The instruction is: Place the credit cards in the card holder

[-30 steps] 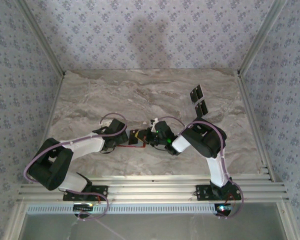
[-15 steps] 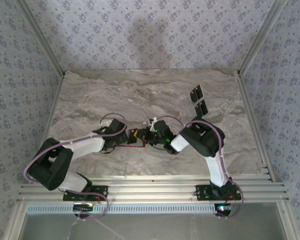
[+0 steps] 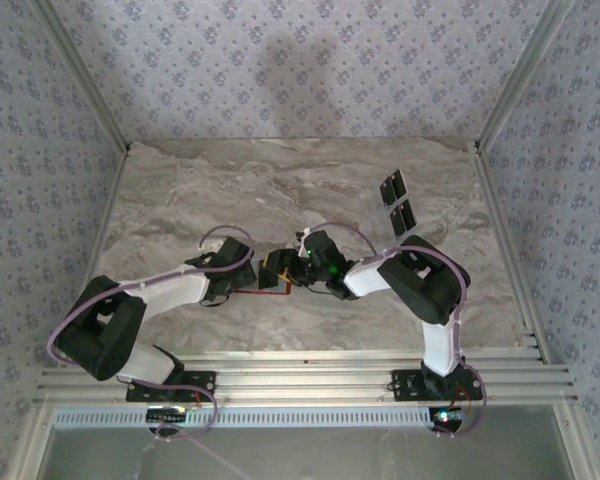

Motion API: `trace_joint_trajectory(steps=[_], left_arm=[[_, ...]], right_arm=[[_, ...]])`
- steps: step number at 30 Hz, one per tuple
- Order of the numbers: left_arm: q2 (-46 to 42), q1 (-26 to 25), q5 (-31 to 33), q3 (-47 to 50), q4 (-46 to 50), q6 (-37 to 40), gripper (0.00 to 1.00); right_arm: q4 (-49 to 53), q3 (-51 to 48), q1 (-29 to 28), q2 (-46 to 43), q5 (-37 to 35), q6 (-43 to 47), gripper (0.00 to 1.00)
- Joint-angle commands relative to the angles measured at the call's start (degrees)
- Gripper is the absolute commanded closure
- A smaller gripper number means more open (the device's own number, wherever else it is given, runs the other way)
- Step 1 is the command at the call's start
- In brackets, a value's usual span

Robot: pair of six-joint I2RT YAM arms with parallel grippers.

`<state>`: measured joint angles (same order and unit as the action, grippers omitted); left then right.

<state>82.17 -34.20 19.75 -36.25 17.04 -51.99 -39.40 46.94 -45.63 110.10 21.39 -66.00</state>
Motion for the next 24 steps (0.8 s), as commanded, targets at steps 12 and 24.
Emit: trace_joint_trajectory(steps=[12,24], left_arm=[[-0.79,3.33,1.09,-2.74,15.28,-0.09,0.03],[-1.05,3.36,-0.22,0.29,13.69,-0.74,0.03]], right_arm=[[18.48,3.51,0.81,0.88,-1.0,6.23,0.7],[13.96,2.13,1.02,2.08,-0.29,4.02,0.9]])
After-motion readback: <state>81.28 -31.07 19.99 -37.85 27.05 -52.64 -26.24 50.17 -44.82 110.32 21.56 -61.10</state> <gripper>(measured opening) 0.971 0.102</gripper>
